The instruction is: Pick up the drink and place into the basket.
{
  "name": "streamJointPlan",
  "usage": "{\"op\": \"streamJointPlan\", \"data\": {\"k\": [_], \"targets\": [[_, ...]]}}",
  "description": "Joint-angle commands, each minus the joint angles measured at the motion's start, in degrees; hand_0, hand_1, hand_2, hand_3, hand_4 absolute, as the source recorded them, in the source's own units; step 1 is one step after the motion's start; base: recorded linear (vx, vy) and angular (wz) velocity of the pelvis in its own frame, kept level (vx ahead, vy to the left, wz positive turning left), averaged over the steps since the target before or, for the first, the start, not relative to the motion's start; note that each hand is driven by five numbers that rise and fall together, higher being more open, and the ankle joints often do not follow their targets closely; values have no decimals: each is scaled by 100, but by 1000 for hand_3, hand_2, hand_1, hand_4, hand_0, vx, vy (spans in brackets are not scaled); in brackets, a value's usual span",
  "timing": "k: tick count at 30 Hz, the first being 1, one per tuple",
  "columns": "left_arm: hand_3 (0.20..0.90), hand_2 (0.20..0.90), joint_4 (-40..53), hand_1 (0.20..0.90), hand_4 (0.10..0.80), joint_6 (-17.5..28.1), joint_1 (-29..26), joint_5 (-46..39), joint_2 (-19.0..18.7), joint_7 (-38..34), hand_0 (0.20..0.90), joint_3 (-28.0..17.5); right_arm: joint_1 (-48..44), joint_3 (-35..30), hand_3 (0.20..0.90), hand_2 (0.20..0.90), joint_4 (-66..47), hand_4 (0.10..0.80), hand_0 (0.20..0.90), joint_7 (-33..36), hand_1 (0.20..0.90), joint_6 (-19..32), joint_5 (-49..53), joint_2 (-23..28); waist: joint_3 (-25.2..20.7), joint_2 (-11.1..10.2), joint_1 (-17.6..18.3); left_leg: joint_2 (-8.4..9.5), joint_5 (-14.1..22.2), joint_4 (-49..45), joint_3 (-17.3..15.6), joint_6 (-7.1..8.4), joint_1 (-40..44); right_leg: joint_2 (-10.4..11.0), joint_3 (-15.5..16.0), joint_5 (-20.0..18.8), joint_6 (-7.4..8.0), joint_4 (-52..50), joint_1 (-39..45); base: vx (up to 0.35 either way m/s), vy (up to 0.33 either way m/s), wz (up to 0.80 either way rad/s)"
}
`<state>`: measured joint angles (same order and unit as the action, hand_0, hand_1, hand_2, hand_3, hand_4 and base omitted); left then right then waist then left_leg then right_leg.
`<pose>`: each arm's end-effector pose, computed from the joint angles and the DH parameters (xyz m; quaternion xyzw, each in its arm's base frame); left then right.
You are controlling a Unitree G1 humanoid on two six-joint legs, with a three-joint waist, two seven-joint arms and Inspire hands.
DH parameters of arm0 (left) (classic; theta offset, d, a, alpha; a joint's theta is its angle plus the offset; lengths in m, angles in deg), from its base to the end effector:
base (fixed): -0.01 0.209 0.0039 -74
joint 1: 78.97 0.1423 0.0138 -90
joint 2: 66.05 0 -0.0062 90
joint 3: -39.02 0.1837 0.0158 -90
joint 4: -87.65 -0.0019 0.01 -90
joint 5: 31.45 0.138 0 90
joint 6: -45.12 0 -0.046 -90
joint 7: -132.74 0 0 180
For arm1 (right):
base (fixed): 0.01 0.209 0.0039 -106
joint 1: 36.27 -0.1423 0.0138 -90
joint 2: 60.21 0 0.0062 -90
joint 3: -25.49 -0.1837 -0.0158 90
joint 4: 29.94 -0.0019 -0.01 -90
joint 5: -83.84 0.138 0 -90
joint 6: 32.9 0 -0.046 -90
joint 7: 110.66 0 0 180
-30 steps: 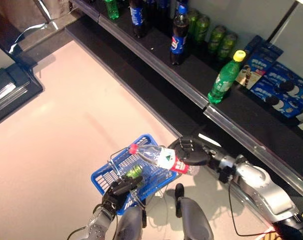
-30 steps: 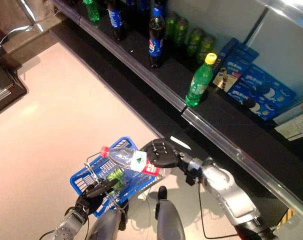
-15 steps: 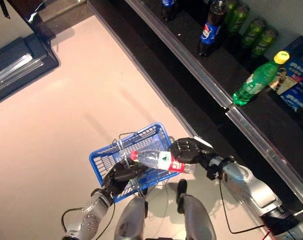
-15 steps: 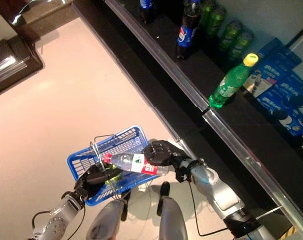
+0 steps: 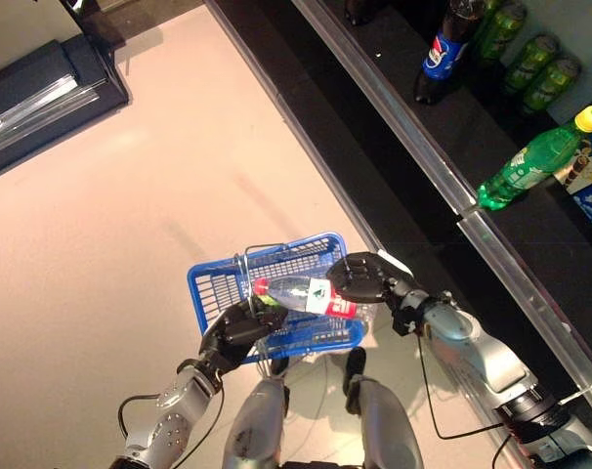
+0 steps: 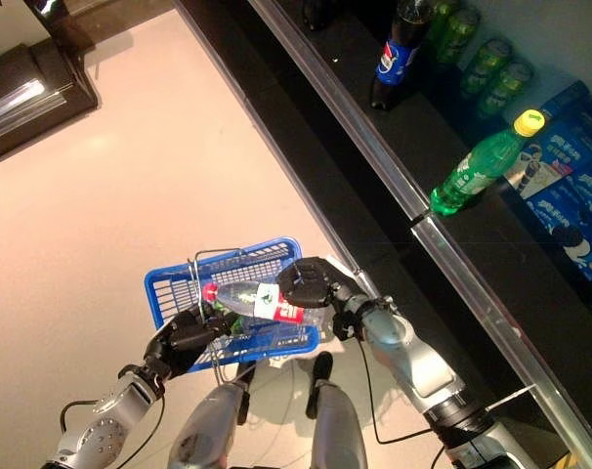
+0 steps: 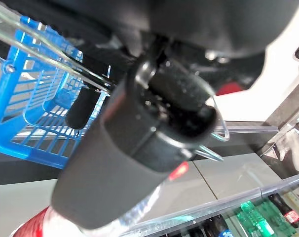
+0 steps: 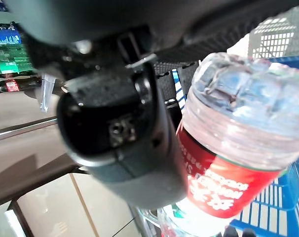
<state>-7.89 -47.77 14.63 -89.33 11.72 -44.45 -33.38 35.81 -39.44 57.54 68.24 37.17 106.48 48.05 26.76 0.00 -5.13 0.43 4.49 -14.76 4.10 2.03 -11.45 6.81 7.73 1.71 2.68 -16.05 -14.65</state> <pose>0.1775 0.1970 0.0113 -0.2518 0.1838 -0.0929 0.9456 0.2434 -0.1678 0.0869 -0.1629 0.1033 0.2101 0.9585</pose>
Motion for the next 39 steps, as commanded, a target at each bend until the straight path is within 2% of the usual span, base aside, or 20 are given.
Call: {"op": "streamJointPlan", "data": {"k": [1, 13, 20, 25, 31, 39], "targets": [[200, 300, 1978, 300, 100, 776, -511, -379, -323, 855, 300, -2, -756, 139, 200, 300, -381, 100, 300, 356, 300, 347, 274, -299, -408, -76, -48, 410, -306, -12, -336, -644, -173, -198, -147, -92, -217, 285, 505, -19, 14, 5], [200, 300, 2316, 300, 100, 636, -902, -545, -388, 1434, 300, 477, -1294, 469, 200, 300, 798, 100, 300, 1312, 300, -182, -56, -800, -256, 11, -144, 425, -325, 16, -319, -667, -245, -142, -94, -152, -218, 317, 439, -22, 12, 5], [200, 300, 2425, 300, 100, 500, -1358, -634, -211, 1626, 300, 934, -1798, 632, 200, 300, 1615, 100, 300, 1816, 300, -244, -52, -1345, -132, 113, -207, 476, -347, 0, -253, -676, -335, -114, -56, -152, -249, 269, 352, -5, 10, 3], [200, 300, 2359, 300, 100, 456, -1558, -566, -18, 1536, 300, 1100, -2141, 692, 200, 300, 1975, 100, 300, 1962, 300, -244, 23, -1640, -65, 190, -240, 510, -370, -4, -205, -664, -385, -107, -42, -154, -280, 251, 299, -5, 24, 6], [200, 300, 2279, 300, 100, 406, -1515, -679, 98, 1529, 300, 993, -2173, 664, 200, 300, 1974, 100, 300, 2057, 300, -297, 37, -1644, -58, 210, -245, 529, -383, -15, -215, -650, -441, -90, -12, -142, -287, 225, 242, 0, 5, 0], [200, 300, 2213, 300, 100, 507, -1231, -626, 235, 1476, 300, 788, -1848, 414, 200, 300, 1532, 100, 300, 1869, 300, -25, -194, -1457, -40, 179, -210, 479, -372, 17, -281, -641, -394, -82, 49, -117, -284, 186, 247, 0, 0, 0]]}}
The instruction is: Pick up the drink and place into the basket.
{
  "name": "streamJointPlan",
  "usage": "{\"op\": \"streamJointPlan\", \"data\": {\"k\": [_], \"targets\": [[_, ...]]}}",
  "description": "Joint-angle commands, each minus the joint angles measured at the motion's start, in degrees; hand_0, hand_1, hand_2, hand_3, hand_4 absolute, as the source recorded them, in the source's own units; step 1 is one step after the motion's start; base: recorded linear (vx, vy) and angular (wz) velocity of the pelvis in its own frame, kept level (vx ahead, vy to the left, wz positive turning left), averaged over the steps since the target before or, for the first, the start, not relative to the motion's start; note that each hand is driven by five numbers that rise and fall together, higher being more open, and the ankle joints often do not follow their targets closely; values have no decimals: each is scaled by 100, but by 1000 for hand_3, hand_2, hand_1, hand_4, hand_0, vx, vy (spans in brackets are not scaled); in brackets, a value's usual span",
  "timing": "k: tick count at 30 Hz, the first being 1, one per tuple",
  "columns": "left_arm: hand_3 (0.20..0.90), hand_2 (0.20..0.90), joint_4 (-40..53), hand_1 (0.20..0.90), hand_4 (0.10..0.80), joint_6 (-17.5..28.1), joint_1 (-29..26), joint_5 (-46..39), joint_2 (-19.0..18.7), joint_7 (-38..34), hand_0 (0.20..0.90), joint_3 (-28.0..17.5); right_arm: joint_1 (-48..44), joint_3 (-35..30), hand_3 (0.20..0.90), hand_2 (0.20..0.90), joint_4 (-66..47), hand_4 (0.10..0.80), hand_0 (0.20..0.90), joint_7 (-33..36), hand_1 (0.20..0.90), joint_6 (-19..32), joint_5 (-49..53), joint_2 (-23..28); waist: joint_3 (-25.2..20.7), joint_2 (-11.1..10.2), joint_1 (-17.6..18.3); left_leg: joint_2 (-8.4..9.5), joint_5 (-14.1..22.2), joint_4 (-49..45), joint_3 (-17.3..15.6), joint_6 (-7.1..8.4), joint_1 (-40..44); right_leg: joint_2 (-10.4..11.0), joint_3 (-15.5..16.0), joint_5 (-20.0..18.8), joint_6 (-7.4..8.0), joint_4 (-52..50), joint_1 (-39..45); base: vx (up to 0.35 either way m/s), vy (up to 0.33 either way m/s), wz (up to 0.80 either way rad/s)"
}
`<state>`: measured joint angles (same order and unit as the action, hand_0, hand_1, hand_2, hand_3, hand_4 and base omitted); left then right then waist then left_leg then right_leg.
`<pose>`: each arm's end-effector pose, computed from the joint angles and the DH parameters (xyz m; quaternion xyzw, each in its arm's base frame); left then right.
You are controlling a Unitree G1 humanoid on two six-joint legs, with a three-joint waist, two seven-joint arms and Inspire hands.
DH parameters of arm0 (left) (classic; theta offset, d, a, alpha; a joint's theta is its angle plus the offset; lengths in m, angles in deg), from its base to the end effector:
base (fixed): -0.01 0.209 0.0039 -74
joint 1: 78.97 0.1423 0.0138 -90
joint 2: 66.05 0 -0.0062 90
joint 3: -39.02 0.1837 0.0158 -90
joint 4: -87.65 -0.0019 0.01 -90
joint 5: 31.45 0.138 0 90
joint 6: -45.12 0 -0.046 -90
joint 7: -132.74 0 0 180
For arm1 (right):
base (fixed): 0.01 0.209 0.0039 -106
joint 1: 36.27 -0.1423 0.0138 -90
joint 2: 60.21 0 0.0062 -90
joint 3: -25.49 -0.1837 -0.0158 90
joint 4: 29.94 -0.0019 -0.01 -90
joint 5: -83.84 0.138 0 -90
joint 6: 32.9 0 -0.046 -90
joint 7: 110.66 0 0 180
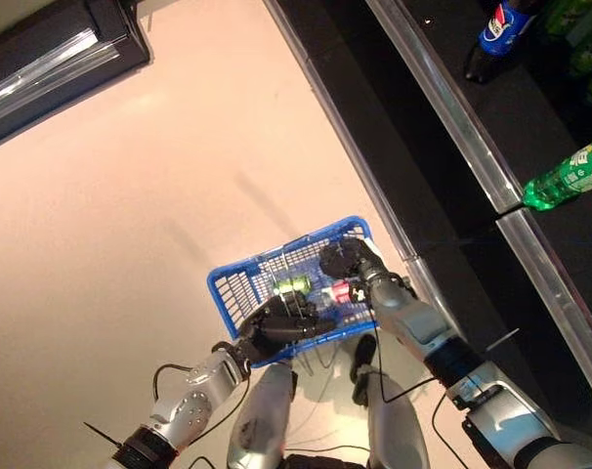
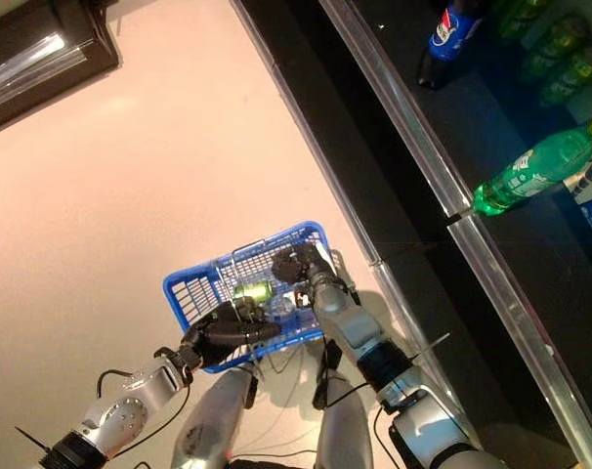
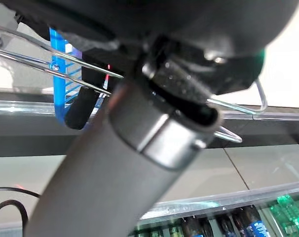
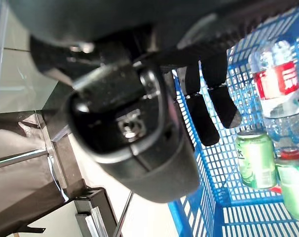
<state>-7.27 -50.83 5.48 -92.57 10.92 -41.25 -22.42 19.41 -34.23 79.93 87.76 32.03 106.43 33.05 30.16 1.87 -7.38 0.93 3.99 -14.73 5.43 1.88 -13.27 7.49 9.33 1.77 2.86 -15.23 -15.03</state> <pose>0.1990 0.1594 0.0231 -0.2494 0.1994 -0.2301 0.9193 0.2898 -0.1109 0.0793 -0.1654 0.1508 0.0656 0.9724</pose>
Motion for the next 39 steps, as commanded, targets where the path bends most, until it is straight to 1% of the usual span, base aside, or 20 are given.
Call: {"op": "streamJointPlan", "data": {"k": [1, 2, 3, 4, 5, 10, 14, 19, 23, 24, 25, 28, 29, 31, 32, 33, 34, 36, 38, 39], "targets": [[200, 300, 2109, 300, 100, 917, -278, -250, 326, 1074, 300, -351, -146, -158, 200, 300, -836, 100, 300, -108, 300, 582, -228, 89, -381, -21, 29, 418, -319, 16, -425, -625, -206, -151, -110, -118, -301, 95, 286, 0, 0, 0], [200, 300, 2071, 300, 100, 986, -243, -210, 345, 979, 300, -396, -86, -209, 378, 453, -942, 278, 453, -107, 453, 639, -275, 119, -384, -32, 42, 409, -317, 18, -435, -623, -200, -154, -112, -112, -299, 85, 285, 0, 0, 0], [200, 300, 2011, 300, 100, 1058, -175, -164, 380, 890, 300, -478, 21, -293, 669, 702, -1116, 569, 702, -162, 702, 703, -391, 170, -395, -49, 61, 398, -317, 30, -445, -623, -185, -160, -118, -105, -295, 73, 284, 0, 0, 0], [200, 300, 2000, 300, 100, 1087, -160, -163, 386, 848, 300, -494, 45, -310, 776, 794, -1150, 676, 794, -177, 794, 731, -417, 181, -398, -53, 65, 396, -316, 32, -447, -624, -183, -162, -120, -103, -294, 71, 283, 0, 0, 0], [200, 300, 1911, 300, 100, 1126, -55, -160, 442, 714, 300, -628, 233, -430, 900, 900, -1485, 800, 900, -186, 900, 766, -443, 289, -412, -82, 94, 380, -310, 42, -460, -623, -162, -173, -131, -88, -286, 52, 285, 0, 0, 0], [200, 300, 1582, 300, 100, 1213, 330, 102, 551, 445, 300, -1073, 875, -977, 900, 900, -2258, 800, 900, -369, 900, 1046, -651, 678, -483, -194, 172, 330, -281, 54, -511, -625, -97, -203, -149, -53, -264, 28, 324, 36, -25, -1], [200, 300, 1256, 300, 100, 1267, 607, 334, 637, 251, 300, -1326, 1312, -1323, 900, 900, -2742, 800, 900, -523, 900, 1269, -707, 853, -577, -272, 222, 281, -274, 121, -537, -623, 10, -236, -160, -34, -247, 56, 416, 47, -39, -1], [200, 300, 620, 300, 100, 1383, 883, 570, 796, -267, 300, -1578, 1976, -1585, 900, 900, -3087, 800, 900, -917, 900, 1663, -455, 866, -778, -362, 302, 197, -297, 306, -546, -583, 230, -258, -186, -28, -213, 179, 601, 70, -50, -2], [200, 300, -88, 300, 100, 1468, 1131, 671, 1021, -734, 300, -1787, 2719, -1690, 900, 900, -2978, 800, 900, -1132, 900, 1951, -288, 733, -1031, -425, 381, 120, -346, 549, -531, -522, 471, -277, -196, -32, -177, 370, 818, 74, -45, -1], [200, 300, -112, 300, 100, 1483, 1143, 674, 1028, -749, 300, -1790, 2748, -1692, 900, 900, -2973, 800, 900, -1119, 900, 1953, -236, 729, -1042, -426, 383, 118, -350, 564, -530, -520, 484, -278, -196, -33, -176, 382, 830, 99, -59, 1], [200, 300, -502, 300, 100, 1520, 1323, 761, 1129, -1005, 300, -1894, 3166, -1725, 900, 900, -2747, 800, 900, -1191, 900, 2008, -117, 536, -1206, -453, 428, 60, -386, 698, -527, -472, 611, -286, -195, -40, -159, 488, 944, 88, -53, 2], [200, 300, -1158, 300, 100, 1588, 1576, 930, 1289, -1152, 300, -2078, 3729, -1649, 900, 900, -2240, 800, 900, -1249, 900, 2166, -188, 195, -1452, -467, 484, -27, -462, 897, -505, -394, 771, -296, -183, -58, -145, 627, 1081, 106, -74, -2], [200, 300, -1463, 300, 100, 1615, 1638, 1008, 1370, -1222, 300, -2153, 3869, -1616, 900, 900, -1949, 800, 900, -1240, 900, 2130, -199, 75, -1551, -469, 496, -62, -499, 975, -499, -353, 830, -296, -179, -79, -138, 695, 1140, 81, -65, -4], [200, 300, -1956, 300, 100, 1679, 1669, 1049, 1471, -1217, 300, -2256, 4009, -1600, 900, 900, -1487, 800, 900, -1288, 900, 2168, -115, -40, -1672, -462, 509, -115, -553, 1098, -500, -308, 905, -303, -164, -107, -134, 794, 1219, 65, -50, -2], [200, 300, -1959, 300, 100, 1680, 1668, 1049, 1471, -1215, 300, -2256, 4008, -1599, 900, 900, -1484, 800, 900, -1289, 900, 2170, -115, -40, -1671, -462, 510, -115, -555, 1101, -500, -308, 908, -304, -163, -108, -134, 796, 1222, 111, -78, -1], [200, 300, -2694, 300, 100, 1760, 1702, 1091, 1627, -1265, 300, -2400, 4212, -1543, 900, 900, -647, 800, 900, -1345, 900, 2245, -69, -259, -1863, -438, 524, -203, -643, 1257, -505, -214, 991, -312, -130, -139, -132, 943, 1341, 94, -69, -2], [200, 300, -2750, 300, 100, 1742, 1702, 1092, 1637, -1333, 300, -2412, 4228, -1540, 900, 900, -574, 800, 900, -1329, 900, 2189, -97, -279, -1882, -434, 524, -215, -655, 1273, -506, -202, 999, -313, -124, -142, -133, 957, 1355, 132, -109, -4], [200, 300, -3216, 300, 100, 1768, 1704, 986, 1724, -1344, 300, -2553, 4319, -1530, 900, 900, -95, 800, 900, -1403, 900, 2221, 35, -374, -1953, -392, 523, -294, -750, 1395, -506, -133, 1031, -330, -90, -153, -143, 1041, 1438, 63, -66, -2], [200, 300, -3539, 300, 100, 1839, 1721, 936, 1776, -1344, 300, -2663, 4400, -1512, 900, 900, 278, 800, 900, -1415, 900, 2223, -52, -460, -1992, -351, 519, -370, -850, 1501, -503, -51, 1038, -345, -44, -138, -153, 1098, 1495, 57, -43, 3], [200, 300, -3810, 300, 100, 1880, 1736, 843, 1820, -1303, 300, -2764, 4441, -1567, 900, 900, 693, 800, 900, -1447, 900, 2306, -200, -516, -2016, -303, 496, -411, -931, 1561, -474, 6, 999, -342, -6, -129, -165, 1145, 1535, 48, -15, 1]]}}
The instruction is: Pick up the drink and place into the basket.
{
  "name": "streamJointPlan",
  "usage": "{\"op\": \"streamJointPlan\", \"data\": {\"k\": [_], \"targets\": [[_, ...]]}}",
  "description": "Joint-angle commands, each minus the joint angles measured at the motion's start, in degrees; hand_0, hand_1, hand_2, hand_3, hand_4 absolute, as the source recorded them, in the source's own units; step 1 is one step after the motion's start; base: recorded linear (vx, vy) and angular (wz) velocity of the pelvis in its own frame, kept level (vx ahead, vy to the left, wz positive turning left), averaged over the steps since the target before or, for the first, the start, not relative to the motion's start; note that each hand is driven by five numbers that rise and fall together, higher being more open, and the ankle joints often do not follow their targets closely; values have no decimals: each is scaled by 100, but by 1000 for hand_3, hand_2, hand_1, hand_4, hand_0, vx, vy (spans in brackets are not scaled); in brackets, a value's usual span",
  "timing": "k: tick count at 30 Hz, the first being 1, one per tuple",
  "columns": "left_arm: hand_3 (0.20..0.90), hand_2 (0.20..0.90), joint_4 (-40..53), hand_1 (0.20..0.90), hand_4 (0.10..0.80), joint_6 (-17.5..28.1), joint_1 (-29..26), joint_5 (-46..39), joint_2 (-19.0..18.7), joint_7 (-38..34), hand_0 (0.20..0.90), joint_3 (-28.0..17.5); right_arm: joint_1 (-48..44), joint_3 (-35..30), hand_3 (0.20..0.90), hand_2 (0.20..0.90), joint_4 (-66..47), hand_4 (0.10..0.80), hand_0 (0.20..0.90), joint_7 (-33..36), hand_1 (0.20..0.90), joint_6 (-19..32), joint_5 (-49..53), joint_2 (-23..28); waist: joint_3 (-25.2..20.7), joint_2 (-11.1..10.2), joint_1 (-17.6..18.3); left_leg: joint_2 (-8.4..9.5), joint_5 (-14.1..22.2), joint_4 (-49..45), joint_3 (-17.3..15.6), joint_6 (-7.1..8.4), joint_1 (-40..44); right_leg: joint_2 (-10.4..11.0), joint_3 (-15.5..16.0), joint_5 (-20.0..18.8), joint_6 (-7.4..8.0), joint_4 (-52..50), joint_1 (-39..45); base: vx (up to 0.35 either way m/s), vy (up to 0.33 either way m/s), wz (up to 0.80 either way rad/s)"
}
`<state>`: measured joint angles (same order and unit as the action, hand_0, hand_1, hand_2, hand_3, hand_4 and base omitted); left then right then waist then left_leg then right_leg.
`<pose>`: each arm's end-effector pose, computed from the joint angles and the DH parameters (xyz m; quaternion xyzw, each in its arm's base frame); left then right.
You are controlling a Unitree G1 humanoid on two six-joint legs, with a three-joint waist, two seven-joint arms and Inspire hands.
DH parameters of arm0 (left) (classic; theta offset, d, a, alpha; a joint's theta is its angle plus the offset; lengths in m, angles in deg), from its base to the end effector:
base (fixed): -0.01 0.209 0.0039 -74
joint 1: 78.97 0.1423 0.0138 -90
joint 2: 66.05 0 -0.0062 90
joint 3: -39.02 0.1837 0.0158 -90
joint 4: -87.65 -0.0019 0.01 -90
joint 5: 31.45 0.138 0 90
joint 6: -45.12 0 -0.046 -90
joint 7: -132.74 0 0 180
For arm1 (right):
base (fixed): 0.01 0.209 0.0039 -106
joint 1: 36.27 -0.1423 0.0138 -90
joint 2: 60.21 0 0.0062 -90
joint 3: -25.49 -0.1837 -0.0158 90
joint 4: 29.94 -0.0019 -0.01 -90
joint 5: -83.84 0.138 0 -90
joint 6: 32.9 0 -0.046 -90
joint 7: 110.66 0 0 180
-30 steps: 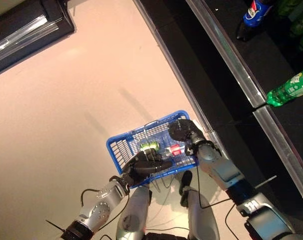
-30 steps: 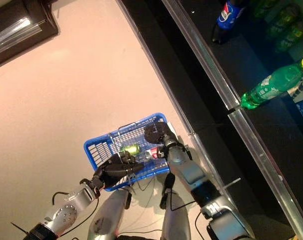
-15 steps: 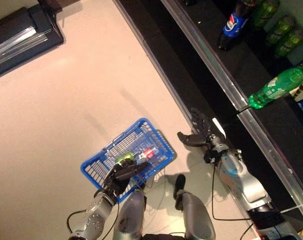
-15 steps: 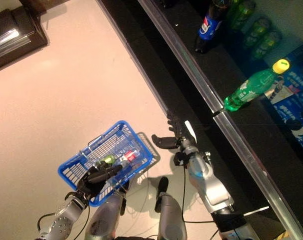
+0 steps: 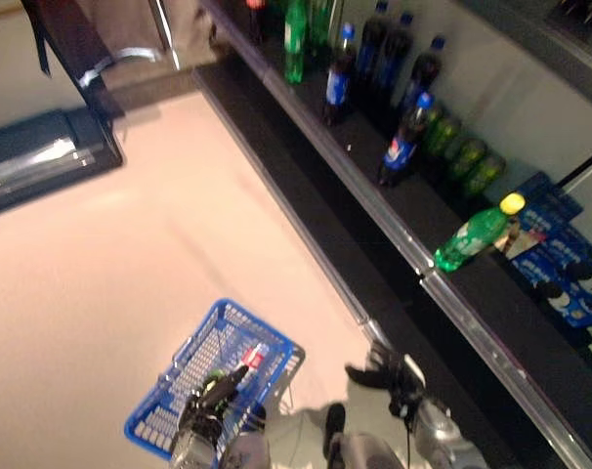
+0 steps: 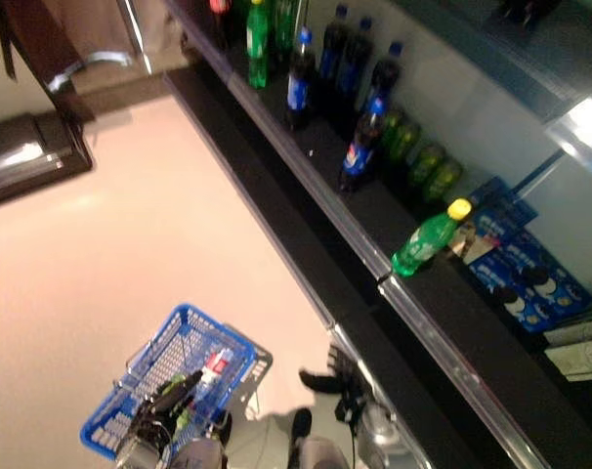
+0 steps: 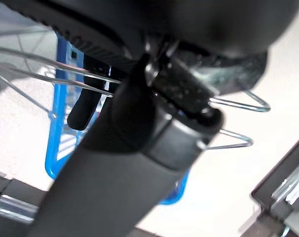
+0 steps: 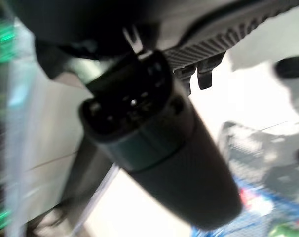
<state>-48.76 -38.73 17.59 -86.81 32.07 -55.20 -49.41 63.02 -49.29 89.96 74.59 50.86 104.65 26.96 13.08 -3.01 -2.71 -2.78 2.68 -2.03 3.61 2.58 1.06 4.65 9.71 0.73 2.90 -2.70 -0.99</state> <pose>0.1023 0.1967 -0.0956 -0.3220 0.3608 0.3053 0.8203 0.1153 -0.1756 -0.0754 0.0196 0.4065 -0.0158 0.9133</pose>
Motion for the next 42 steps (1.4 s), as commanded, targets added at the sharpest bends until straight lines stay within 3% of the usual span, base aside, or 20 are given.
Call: {"op": "streamJointPlan", "data": {"k": [1, 4, 7, 10, 13, 17, 18, 20, 21, 23, 25, 28, 29, 31, 32, 35, 37, 39, 40, 42], "targets": [[200, 300, 101, 300, 100, 669, 532, 50, -217, 74, 300, -189, 68, -118, 900, 900, 141, 800, 900, -121, 900, 387, -91, 43, -312, 250, -4, -66, -871, 332, -293, -13, -504, -46, 37, 3, -186, -74, 156, 23, 9, 4], [200, 300, -108, 300, 100, 586, 442, -145, -163, 28, 300, -312, -14, -144, 900, 900, 480, 800, 900, -48, 900, 353, -159, 61, -291, 301, 17, -46, -805, 201, -428, -10, -568, 12, 156, 29, -206, -104, 126, -26, 67, 18], [200, 300, -352, 300, 100, 520, 351, -296, -125, 25, 300, -320, 1, -214, 900, 900, 732, 800, 900, 80, 900, 399, -120, 95, -251, 296, 127, -159, -754, -87, -763, 60, -645, 112, 306, 45, -227, -168, 133, -13, 244, 43], [200, 300, -689, 300, 100, 648, 394, -352, 57, 9, 300, -279, -94, -419, 900, 900, 1456, 800, 900, -54, 900, 677, -67, 179, -319, 236, 122, -418, -886, 191, -406, 143, -418, 281, 79, -44, -96, -85, 230, 98, 416, 33], [200, 300, -911, 300, 100, 593, 319, -303, 97, 22, 300, -384, -134, -559, 900, 900, 1887, 800, 900, -87, 900, 879, -210, 141, -398, 197, 162, -411, -708, 68, -532, 127, -324, 537, 13, -187, 83, 14, 252, 125, 503, 0], [200, 300, -1283, 300, 100, 538, 39, -86, -54, 267, 300, -389, -298, -728, 900, 900, 2530, 800, 900, 110, 900, 994, -314, -61, -474, 150, 212, -103, -248, -371, -800, -74, -334, 1109, -177, -565, 450, 92, 289, 128, 405, -5], [200, 300, -1314, 300, 100, 563, 11, -54, -76, 287, 300, -385, -312, -753, 900, 900, 2581, 800, 900, 123, 900, 995, -298, -87, -476, 144, 210, -56, -194, -408, -839, -110, -329, 1195, -181, -625, 472, 92, 293, 174, 442, -7], [200, 300, -1332, 300, 100, 593, -9, 146, -251, 334, 300, -491, -372, -804, 900, 900, 2556, 800, 900, 314, 900, 785, -617, -198, -478, 177, 155, 193, -22, -409, -1041, -300, -185, 1651, 19, -1175, 506, -294, 47, 190, 506, -8], [200, 300, -1324, 300, 100, 596, 3, 147, -262, 339, 300, -497, -368, -798, 900, 900, 2545, 800, 900, 322, 900, 777, -633, -197, -479, 183, 143, 202, -19, -402, -1075, -312, -178, 1658, 70, -1169, 508, -350, 33, 119, 435, -25], [200, 300, -1280, 300, 100, 637, 78, 287, -321, 399, 300, -519, -369, -775, 900, 900, 2509, 800, 900, 374, 900, 758, -713, -176, -482, 240, 106, 248, -26, -322, -1186, -381, -129, 1604, 232, -1093, 488, -677, -52, 73, 317, -27], [200, 300, -1438, 300, 100, 754, 4, 461, -508, 494, 300, -340, -438, -770, 900, 900, 2657, 800, 900, 410, 900, 850, -558, -111, -501, 291, 284, 421, -66, -147, -998, -573, -53, 649, -206, -465, 280, -1306, -249, 199, 394, -18], [200, 300, -1637, 300, 100, 700, -152, 397, -578, 478, 300, -259, -415, -675, 900, 900, 2878, 800, 900, 428, 900, 1015, -607, -88, -580, 228, 454, 588, -55, -129, -825, -625, -38, -100, -482, -146, 42, -1111, -276, 247, 216, 38], [200, 300, -1735, 300, 100, 605, -240, 436, -569, 451, 300, -255, -339, -637, 900, 900, 3042, 800, 900, 413, 900, 1140, -570, -54, -647, 129, 537, 746, -37, -153, -734, -622, -41, -389, -641, -120, -98, -547, -204, 277, 165, 53], [200, 300, -1747, 300, 100, 583, -251, 442, -566, 447, 300, -255, -328, -634, 900, 900, 3071, 800, 900, 409, 900, 1159, -536, -48, -632, 118, 559, 766, -23, -160, -705, -619, -11, -423, -644, -140, -111, -435, -147, 280, 140, 49], [200, 300, -1879, 300, 100, 529, -347, 486, -465, 499, 300, -187, -256, -699, 900, 900, 3336, 800, 900, 427, 900, 1342, -311, -43, -672, 3, 723, 1039, 92, -246, -563, -644, -19, -679, -931, -593, -93, 194, -375, 359, 150, 40], [200, 300, -1950, 300, 100, 470, -512, 463, -387, 507, 300, -90, -287, -736, 900, 900, 3548, 800, 900, 421, 900, 1508, -213, -101, -535, -26, 955, 1214, 429, -423, -353, -697, 160, -677, -797, -1209, 69, 167, -1213, 461, 126, 79], [200, 300, -1979, 300, 100, 432, -550, 568, -331, 503, 300, -128, -307, -735, 900, 900, 3565, 800, 900, 459, 900, 1529, -200, -137, -486, -33, 1027, 1295, 619, -559, -260, -724, 288, -681, -727, -1349, 93, 79, -1429, 422, 64, 67], [200, 300, -2101, 300, 100, 492, -575, 668, -262, 515, 300, -109, -312, -753, 900, 900, 3588, 800, 900, 481, 900, 1606, -209, -150, -495, 31, 1136, 1367, 706, -832, -152, -742, 437, -805, -768, -1255, -50, -117, -1491, 495, 45, 62], [200, 300, -2202, 300, 100, 430, -635, 750, -243, 389, 300, -13, -311, -749, 900, 900, 3608, 800, 900, 618, 900, 1594, -125, -132, -544, 142, 1233, 1316, 138, -1352, -24, -541, 462, -1007, -858, -1001, -242, -345, -1416, 429, 16, 82], [200, 300, -2247, 300, 100, 455, -575, 777, -178, 358, 300, 24, -291, -736, 900, 900, 3466, 800, 900, 751, 900, 1461, -122, -107, -592, 225, 1282, 1216, -591, -2116, -54, -211, 524, -1031, -644, -786, -420, -409, -1204, 443, 16, 102]]}}
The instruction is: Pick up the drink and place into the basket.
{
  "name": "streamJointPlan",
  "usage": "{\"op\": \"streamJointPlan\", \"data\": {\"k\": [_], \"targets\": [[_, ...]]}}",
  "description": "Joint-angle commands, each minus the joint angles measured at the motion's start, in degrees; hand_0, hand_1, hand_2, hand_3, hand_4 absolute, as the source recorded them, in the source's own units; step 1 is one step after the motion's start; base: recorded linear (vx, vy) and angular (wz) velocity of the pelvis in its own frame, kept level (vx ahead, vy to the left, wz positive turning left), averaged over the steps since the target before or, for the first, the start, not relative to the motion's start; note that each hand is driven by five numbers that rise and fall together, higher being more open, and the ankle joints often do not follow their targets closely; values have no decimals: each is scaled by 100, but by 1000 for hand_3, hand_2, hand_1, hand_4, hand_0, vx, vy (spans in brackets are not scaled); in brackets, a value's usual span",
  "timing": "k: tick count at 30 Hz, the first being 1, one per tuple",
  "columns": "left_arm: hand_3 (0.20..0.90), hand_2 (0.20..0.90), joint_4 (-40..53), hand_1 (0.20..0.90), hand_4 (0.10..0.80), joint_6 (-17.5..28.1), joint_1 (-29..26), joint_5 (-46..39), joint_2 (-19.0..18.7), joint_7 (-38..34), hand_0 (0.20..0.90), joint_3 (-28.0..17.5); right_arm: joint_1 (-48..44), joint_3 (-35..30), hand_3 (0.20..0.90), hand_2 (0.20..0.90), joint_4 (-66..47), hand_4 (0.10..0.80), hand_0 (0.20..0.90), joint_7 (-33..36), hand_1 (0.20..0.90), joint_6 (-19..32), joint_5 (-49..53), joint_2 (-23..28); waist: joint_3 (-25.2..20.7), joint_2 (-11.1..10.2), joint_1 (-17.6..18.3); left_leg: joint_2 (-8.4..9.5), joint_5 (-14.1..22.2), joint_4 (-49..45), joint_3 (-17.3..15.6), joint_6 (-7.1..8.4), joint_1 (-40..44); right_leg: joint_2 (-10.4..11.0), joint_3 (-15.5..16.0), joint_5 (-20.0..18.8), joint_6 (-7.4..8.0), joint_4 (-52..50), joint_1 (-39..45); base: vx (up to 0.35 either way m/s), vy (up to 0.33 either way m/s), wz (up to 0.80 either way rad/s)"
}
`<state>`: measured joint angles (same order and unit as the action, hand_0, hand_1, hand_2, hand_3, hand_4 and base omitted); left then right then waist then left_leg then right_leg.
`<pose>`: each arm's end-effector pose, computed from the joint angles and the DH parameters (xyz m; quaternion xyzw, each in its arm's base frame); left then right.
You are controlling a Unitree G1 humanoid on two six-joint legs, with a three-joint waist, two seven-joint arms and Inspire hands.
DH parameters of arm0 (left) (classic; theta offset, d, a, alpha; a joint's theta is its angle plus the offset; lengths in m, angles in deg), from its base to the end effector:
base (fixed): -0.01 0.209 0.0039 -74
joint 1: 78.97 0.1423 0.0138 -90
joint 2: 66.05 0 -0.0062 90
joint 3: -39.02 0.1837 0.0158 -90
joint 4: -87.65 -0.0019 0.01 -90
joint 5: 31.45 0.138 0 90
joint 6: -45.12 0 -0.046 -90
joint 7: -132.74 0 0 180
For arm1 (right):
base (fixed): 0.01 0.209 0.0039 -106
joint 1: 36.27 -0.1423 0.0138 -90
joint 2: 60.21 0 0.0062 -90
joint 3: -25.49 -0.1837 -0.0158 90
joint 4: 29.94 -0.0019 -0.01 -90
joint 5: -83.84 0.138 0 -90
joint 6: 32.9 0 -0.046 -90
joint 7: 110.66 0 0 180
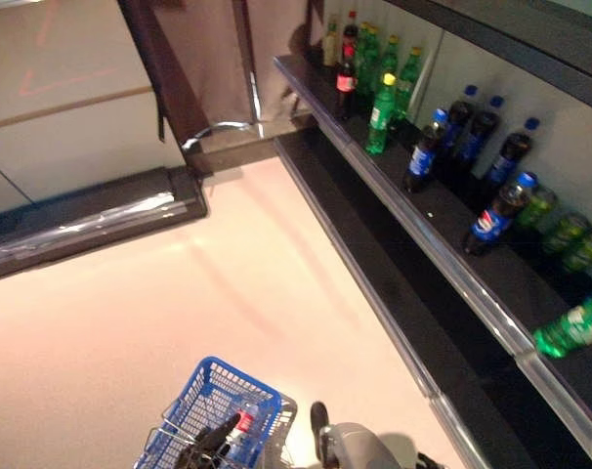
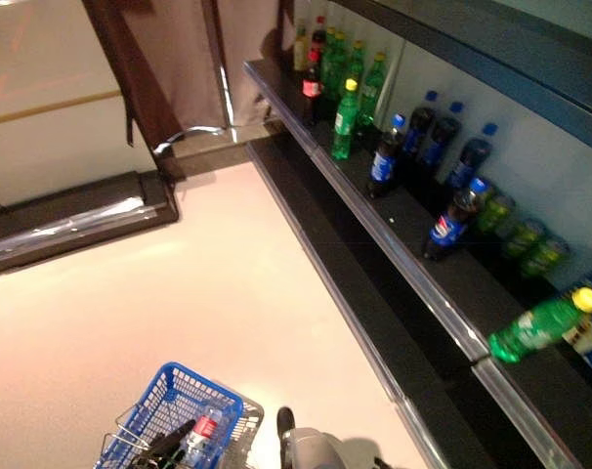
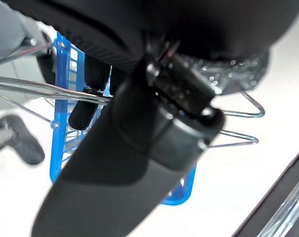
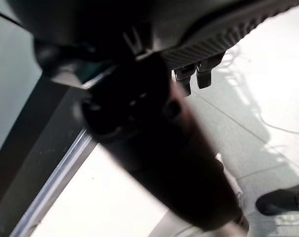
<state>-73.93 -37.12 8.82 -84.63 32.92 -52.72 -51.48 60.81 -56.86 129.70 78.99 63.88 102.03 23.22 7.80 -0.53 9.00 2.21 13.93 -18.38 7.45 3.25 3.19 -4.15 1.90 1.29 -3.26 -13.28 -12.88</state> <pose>0.0860 0.1974 -0.1177 -0.2816 0.4536 0.3447 0.7721 0.0329 -0.2007 -0.1240 -0.0243 0.5661 -0.1680 0.8067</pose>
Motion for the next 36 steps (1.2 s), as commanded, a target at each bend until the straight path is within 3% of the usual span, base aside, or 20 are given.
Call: {"op": "streamJointPlan", "data": {"k": [1, 3, 4, 5, 7, 8, 9, 11, 15, 17, 21, 22, 25, 26, 27, 28, 30, 32, 34, 36], "targets": [[200, 300, 265, 300, 100, 311, 311, 581, -258, 130, 300, 233, -64, 29, 900, 900, -525, 800, 900, 296, 900, 179, 129, 268, -85, -41, 125, 727, -1850, -600, -436, -232, 286, -125, 144, -826, 174, 663, 15, 383, 7, 54], [200, 300, 231, 300, 100, 477, 321, 392, -222, 257, 300, 303, -50, 102, 900, 900, -731, 800, 900, 149, 900, 201, -282, 389, -130, -207, 110, 749, -2457, -1978, -854, 25, -136, 148, 312, -791, 58, 855, 394, 476, -20, -8], [200, 300, 244, 300, 100, 507, 319, 307, -218, 266, 300, 316, -47, 124, 900, 900, -785, 800, 900, 134, 900, 173, -406, 414, -134, -226, 99, 730, -2493, -2122, -904, 42, -253, 170, 309, -786, 41, 876, 446, 590, 3, -5], [200, 300, 423, 300, 100, 475, 323, 229, -206, 180, 300, 286, -76, 261, 900, 900, -928, 800, 900, 127, 900, 39, -442, 530, -87, -311, -94, 634, -2224, -2377, -987, -82, -891, 218, 186, -643, 8, 873, 692, 336, 25, 11], [200, 300, 469, 300, 100, 473, 322, 181, -212, 164, 300, 299, -112, 303, 900, 900, -919, 800, 900, 104, 900, 32, -386, 565, -49, -336, -191, 625, -2135, -2346, -963, -154, -1204, 208, 64, -584, 1, 864, 784, 319, 59, -9], [200, 300, 573, 300, 100, 482, 348, 59, -227, 177, 300, 279, -270, 377, 900, 900, -861, 800, 900, 12, 900, 77, -264, 625, 27, -410, -433, 592, -2047, -1923, -832, -309, -1776, 180, -296, -413, 3, 840, 967, 382, 110, -31], [200, 300, 598, 300, 100, 481, 359, 70, -225, 177, 300, 258, -313, 389, 900, 900, -859, 800, 900, 0, 900, 68, -263, 623, 48, -421, -487, 549, -2010, -1771, -781, -342, -1811, 164, -391, -375, 14, 846, 1011, 575, 234, -66], [200, 300, 641, 300, 100, 476, 490, 20, -256, 164, 300, 172, -516, 442, 900, 900, -711, 800, 900, -49, 900, 120, -305, 573, 109, -412, -731, -63, -1984, 186, -317, -464, -1729, -23, -976, -107, 95, 872, 1299, 536, 329, -110], [200, 300, 438, 300, 100, 447, 691, 273, -155, 130, 300, -93, -515, 379, 900, 900, -403, 800, 900, -116, 900, 227, -438, 540, 113, -385, -1018, -590, -2365, 1601, 581, -235, -1888, 91, -1682, 166, 259, 848, 1731, 461, 403, -128], [200, 300, 340, 300, 100, 373, 642, 427, -120, 60, 300, -196, -535, 327, 900, 900, -336, 800, 900, -146, 900, 215, -447, 541, 119, -328, -1006, -589, -2223, 1411, 628, -208, -1873, 400, -1805, 263, 456, 781, 1856, 344, 510, -115], [200, 300, 143, 300, 100, 249, 391, 590, -253, 51, 300, -94, -517, 241, 900, 900, -412, 800, 900, -53, 900, 52, -437, 505, 100, -159, -758, -513, -1860, 1180, 323, -227, -1584, 790, -1611, 394, 667, 371, 1657, 236, 472, -112], [200, 300, 77, 300, 100, 346, 306, 693, -344, 109, 300, 71, -431, 167, 900, 900, -358, 800, 900, 2, 900, 36, -238, 445, 92, -103, -648, -394, -1706, 1054, 93, -344, -1489, 948, -1426, 255, 760, 15, 1480, 262, 480, -57], [200, 300, 255, 300, 100, 465, 318, 766, -512, 127, 300, 232, -302, 145, 900, 900, -411, 800, 900, -111, 900, 214, -448, 342, 107, 38, -609, -256, -1668, 1302, -225, -503, -1025, 1170, -674, -309, 801, -709, 877, 226, 413, 0], [200, 300, 339, 300, 100, 514, 348, 834, -576, 109, 300, 207, -321, 271, 900, 900, -550, 800, 900, -131, 900, 244, -568, 338, 140, 122, -617, -280, -1634, 1488, -487, -516, -777, 1137, -260, -359, 784, -949, 541, 91, 247, -80], [200, 300, 334, 300, 100, 538, 347, 850, -611, 112, 300, 214, -334, 321, 900, 900, -601, 800, 900, -99, 900, 219, -548, 335, 148, 135, -610, -282, -1621, 1523, -574, -507, -743, 1046, -160, -277, 744, -888, 508, 139, 239, -133], [200, 300, 317, 300, 100, 513, 328, 860, -720, 140, 300, 223, -336, 436, 900, 900, -737, 800, 900, -5, 900, 124, -420, 331, 173, 108, -603, -242, -1580, 1502, -752, -456, -738, 778, 146, 12, 584, -500, 621, 146, 125, -113], [200, 300, 375, 300, 100, 455, 379, 795, -761, 60, 300, 62, -323, 504, 900, 900, -824, 800, 900, -43, 900, 102, -443, 333, 178, 15, -663, -174, -1473, 1469, -1141, -397, -584, 709, 773, 53, 522, 114, 785, 174, 109, -65], [200, 300, 375, 300, 100, 470, 445, 731, -731, 65, 300, -33, -342, 524, 900, 900, -793, 800, 900, -116, 900, 121, -563, 372, 175, -73, -689, -119, -1384, 1390, -1433, -352, -524, 614, 1016, -44, 463, 531, 895, 180, 45, -43], [200, 300, 476, 300, 100, 434, 543, 732, -660, 23, 300, -131, -316, 532, 900, 900, -803, 800, 900, -193, 900, 171, -697, 407, 170, -152, -791, -52, -1291, 1165, -1568, -326, -535, 680, 1211, -127, 434, 725, 1022, 171, 1, -58], [200, 300, 446, 300, 100, 497, 550, 626, -527, 24, 300, -173, -377, 502, 900, 900, -673, 800, 900, -171, 900, 152, -745, 382, 118, -215, -812, 8, -1325, 620, -1536, -297, -647, 647, 1044, -150, 336, 848, 1124, 159, -28, -60]]}}
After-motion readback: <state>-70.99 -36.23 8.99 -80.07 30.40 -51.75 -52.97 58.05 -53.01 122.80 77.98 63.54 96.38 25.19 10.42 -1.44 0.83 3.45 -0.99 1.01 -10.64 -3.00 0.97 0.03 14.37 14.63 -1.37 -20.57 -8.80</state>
